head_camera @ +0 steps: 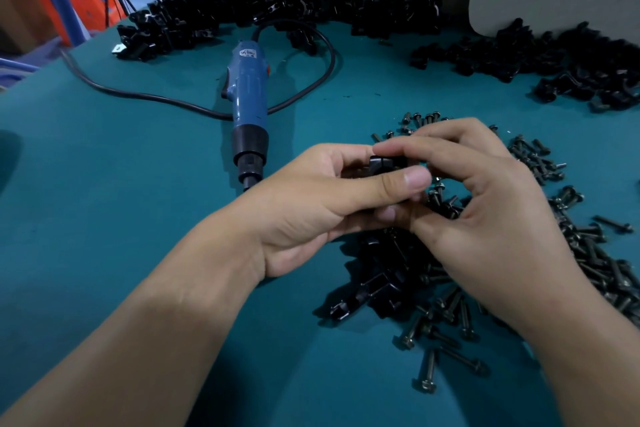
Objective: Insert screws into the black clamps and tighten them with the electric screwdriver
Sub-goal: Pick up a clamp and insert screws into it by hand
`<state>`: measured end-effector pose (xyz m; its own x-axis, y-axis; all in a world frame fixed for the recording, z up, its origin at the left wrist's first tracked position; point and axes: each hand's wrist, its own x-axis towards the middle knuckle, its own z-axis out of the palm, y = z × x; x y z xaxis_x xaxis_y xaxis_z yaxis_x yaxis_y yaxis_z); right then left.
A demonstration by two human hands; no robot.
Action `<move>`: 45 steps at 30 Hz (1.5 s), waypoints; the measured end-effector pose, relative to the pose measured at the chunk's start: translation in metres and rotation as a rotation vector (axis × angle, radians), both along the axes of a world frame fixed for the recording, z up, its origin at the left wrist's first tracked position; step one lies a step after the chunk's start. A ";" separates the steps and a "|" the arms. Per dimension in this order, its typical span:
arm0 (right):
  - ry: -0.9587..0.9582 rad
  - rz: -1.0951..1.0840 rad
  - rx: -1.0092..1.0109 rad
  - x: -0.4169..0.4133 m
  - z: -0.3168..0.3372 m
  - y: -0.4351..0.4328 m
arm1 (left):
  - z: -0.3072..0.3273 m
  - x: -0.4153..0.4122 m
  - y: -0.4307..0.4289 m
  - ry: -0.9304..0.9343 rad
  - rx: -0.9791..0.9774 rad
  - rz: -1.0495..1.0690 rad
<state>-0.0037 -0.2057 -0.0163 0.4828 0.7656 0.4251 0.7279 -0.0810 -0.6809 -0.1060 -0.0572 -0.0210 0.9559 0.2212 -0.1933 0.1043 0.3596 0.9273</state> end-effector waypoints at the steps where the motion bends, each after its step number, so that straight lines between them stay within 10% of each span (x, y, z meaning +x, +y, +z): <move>1: -0.002 0.000 -0.001 0.000 -0.001 0.000 | 0.000 0.000 -0.001 0.003 0.004 0.003; 45: 0.082 0.051 -0.043 -0.004 0.000 0.003 | 0.007 -0.002 -0.003 -0.016 -0.041 0.046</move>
